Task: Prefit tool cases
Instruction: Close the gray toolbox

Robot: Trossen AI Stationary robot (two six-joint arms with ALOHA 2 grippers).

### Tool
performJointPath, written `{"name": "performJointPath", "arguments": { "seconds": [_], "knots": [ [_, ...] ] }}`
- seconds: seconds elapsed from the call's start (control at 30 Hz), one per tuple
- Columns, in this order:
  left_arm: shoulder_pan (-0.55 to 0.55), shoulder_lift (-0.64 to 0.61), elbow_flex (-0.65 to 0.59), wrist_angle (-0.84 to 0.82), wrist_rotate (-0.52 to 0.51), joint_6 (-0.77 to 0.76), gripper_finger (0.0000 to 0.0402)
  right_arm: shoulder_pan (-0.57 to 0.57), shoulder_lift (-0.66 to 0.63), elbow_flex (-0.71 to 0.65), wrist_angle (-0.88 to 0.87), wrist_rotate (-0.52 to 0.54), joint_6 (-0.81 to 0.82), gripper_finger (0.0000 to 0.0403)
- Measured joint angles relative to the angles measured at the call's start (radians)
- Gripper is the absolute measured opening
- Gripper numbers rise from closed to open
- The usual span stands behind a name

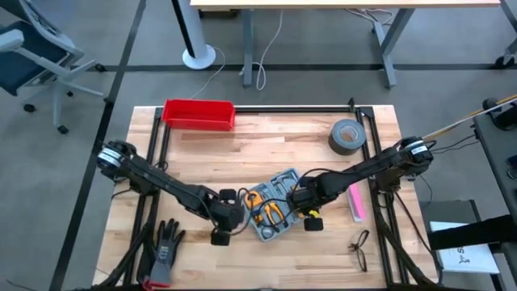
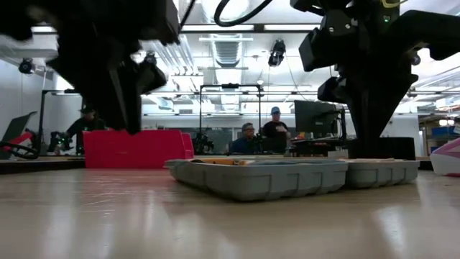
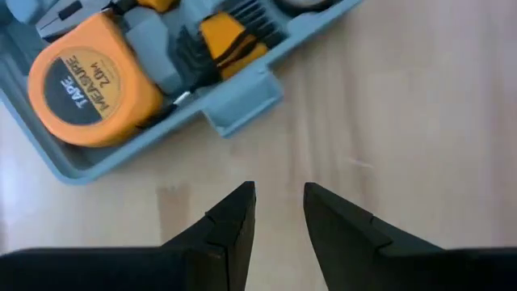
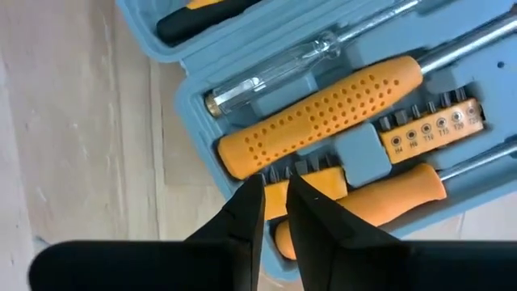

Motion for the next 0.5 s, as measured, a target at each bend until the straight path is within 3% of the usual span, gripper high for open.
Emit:
{"name": "performJointPath", "arguments": {
  "seconds": [0.3,0.5],
  "knots": [
    [-0.069,0.049,0.000,0.112,-0.246,0.135,0.0114,-0.026,-0.061,-0.050,-0.041,0.062,0.093,0.0039],
    [-0.099,0.096,0.000,0.142,-0.248,0.261,0.0114,-0.086,-0.131,-0.129,0.002,0.070,0.147,0.0035]
  ]
}}
